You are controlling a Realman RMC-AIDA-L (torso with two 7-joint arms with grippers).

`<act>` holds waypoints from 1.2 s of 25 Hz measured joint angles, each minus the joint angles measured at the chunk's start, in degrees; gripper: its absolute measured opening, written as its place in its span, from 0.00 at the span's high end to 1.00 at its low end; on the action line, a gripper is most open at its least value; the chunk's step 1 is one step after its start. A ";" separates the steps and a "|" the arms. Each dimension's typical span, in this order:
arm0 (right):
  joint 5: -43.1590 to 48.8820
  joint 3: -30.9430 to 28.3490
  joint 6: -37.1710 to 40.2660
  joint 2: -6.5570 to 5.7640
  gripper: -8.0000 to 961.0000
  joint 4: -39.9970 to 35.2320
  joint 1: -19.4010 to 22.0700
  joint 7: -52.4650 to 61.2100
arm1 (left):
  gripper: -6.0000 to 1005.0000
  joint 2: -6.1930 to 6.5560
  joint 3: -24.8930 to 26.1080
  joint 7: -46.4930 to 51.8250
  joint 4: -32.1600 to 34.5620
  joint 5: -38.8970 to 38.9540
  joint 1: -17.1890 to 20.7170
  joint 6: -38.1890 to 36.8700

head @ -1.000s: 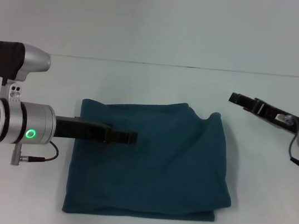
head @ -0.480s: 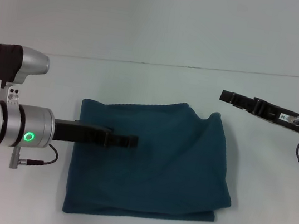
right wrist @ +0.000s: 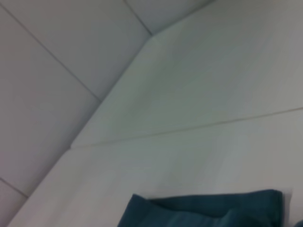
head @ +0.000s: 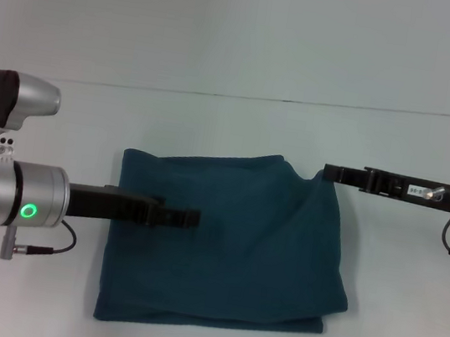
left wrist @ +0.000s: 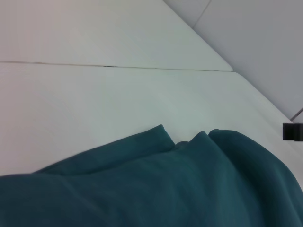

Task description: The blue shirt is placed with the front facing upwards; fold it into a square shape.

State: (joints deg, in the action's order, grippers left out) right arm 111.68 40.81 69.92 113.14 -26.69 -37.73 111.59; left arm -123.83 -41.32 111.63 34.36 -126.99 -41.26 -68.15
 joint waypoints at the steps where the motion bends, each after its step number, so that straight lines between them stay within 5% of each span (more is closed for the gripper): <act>1: 0.92 0.00 0.01 -0.02 0.63 -0.03 -0.42 0.26 | 0.13 0.02 -0.02 -0.01 0.04 0.00 0.20 -0.09; 4: 2.65 0.17 0.04 0.01 0.88 -0.08 -1.43 0.30 | 0.13 0.08 -0.14 -0.09 0.28 0.00 0.83 -0.85; 10: 6.59 1.91 -1.35 0.56 0.99 -0.07 -3.73 0.33 | 0.13 0.06 0.07 -1.20 0.90 0.84 2.06 -3.07; 15: 10.66 2.40 -2.59 1.77 0.99 0.20 -4.28 0.71 | 0.13 0.00 0.02 -1.41 0.90 1.31 2.45 -3.19; 30: 14.99 2.50 0.78 1.80 0.98 -0.98 -0.76 4.56 | 0.13 -0.01 -0.02 -1.42 0.88 1.49 2.69 -3.22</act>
State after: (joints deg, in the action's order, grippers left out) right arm 126.67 43.31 70.70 114.94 -27.66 -38.49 116.16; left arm -123.84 -41.34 110.21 35.24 -125.50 -38.58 -71.37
